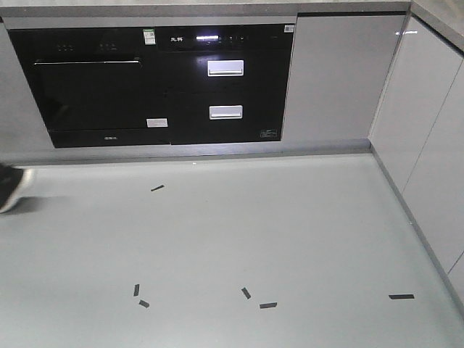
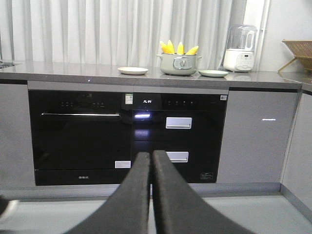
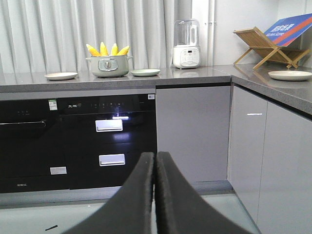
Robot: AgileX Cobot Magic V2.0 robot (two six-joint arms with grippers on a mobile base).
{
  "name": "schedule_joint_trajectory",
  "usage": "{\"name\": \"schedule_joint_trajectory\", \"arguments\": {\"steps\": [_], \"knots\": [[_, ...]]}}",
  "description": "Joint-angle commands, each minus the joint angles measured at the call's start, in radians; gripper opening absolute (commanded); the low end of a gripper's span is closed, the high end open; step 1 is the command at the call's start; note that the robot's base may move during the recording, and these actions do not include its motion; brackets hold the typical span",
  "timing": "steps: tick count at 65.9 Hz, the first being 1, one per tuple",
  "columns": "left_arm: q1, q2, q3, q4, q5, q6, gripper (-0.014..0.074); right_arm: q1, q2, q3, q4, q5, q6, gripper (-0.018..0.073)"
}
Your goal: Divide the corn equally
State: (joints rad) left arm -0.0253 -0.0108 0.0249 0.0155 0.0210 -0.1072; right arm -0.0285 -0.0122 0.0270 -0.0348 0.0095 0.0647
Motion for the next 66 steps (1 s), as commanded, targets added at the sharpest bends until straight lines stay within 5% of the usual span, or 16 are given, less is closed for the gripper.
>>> {"name": "schedule_joint_trajectory", "arguments": {"steps": [1, 66], "knots": [[-0.005, -0.016, -0.017, -0.006, -0.075, -0.012, -0.0006, -0.008, -0.007, 0.008, -0.001, -0.074, -0.008, -0.0006], [-0.005, -0.016, -0.017, -0.006, -0.075, -0.012, -0.0006, -0.008, -0.007, 0.008, -0.001, -0.074, -0.008, -0.0006]]}}
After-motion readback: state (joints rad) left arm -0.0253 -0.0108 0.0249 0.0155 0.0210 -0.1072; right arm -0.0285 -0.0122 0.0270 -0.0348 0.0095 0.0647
